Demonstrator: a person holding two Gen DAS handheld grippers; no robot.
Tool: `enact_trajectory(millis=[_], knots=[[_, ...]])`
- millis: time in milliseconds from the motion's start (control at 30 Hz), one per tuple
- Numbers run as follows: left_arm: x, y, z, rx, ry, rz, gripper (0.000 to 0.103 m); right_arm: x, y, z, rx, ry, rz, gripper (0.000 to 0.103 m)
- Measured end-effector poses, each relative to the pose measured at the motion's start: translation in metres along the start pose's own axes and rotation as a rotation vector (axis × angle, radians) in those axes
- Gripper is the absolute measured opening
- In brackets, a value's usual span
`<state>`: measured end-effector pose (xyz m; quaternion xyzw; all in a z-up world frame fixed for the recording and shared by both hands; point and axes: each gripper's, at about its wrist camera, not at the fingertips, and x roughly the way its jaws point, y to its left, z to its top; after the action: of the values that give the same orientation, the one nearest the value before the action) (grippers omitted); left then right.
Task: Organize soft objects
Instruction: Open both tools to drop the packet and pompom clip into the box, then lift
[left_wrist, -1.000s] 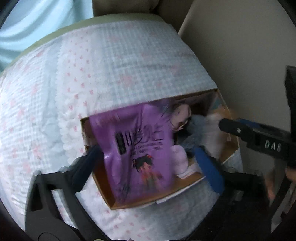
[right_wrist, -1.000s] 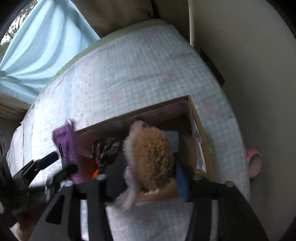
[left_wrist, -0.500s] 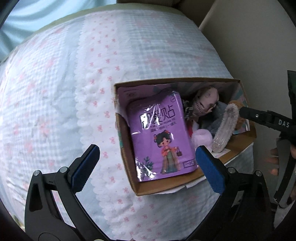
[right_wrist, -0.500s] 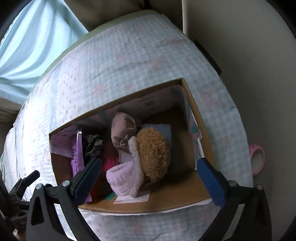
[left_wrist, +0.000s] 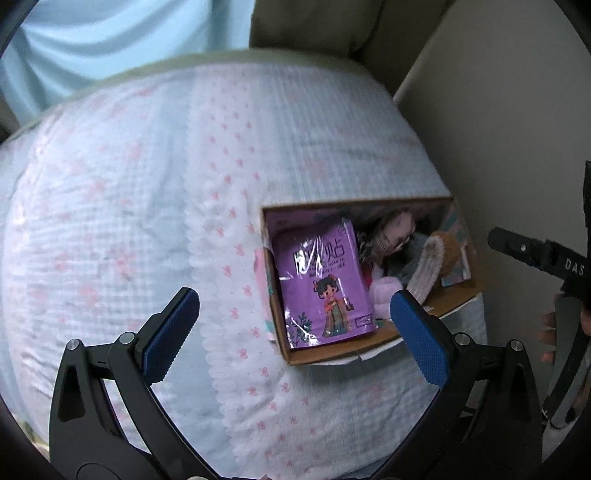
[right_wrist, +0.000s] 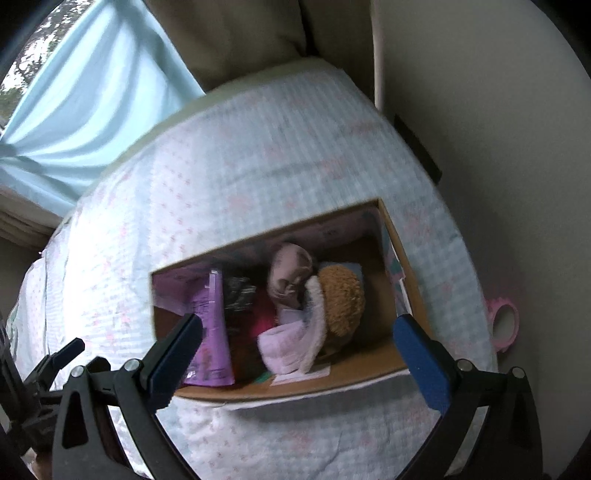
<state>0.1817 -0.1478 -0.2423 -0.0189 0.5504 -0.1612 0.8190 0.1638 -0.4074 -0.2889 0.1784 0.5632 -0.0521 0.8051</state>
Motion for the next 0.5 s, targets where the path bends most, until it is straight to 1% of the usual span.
enact_trajectory(millis=[133, 267, 367, 400, 500], knots=[[-0.048, 0.006, -0.001, -0.009, -0.072, 0.018, 0.103, -0.044, 0.022, -0.005, -0.034, -0.060, 0.006, 0.103], [-0.098, 0.022, -0.009, -0.050, -0.137, 0.034, 0.103, -0.085, 0.047, -0.014, -0.086, -0.114, 0.015, 0.103], [-0.138, 0.035, -0.017, -0.081, -0.202, 0.073, 0.103, -0.114, 0.068, -0.024, -0.135, -0.155, 0.019, 0.103], [-0.146, 0.038, -0.019, -0.086, -0.216, 0.083, 0.103, -0.121, 0.075, -0.028, -0.151, -0.166, 0.019, 0.103], [-0.182, 0.049, -0.027, -0.104, -0.268, 0.136, 0.103, -0.151, 0.101, -0.043, -0.206, -0.216, -0.001, 0.103]])
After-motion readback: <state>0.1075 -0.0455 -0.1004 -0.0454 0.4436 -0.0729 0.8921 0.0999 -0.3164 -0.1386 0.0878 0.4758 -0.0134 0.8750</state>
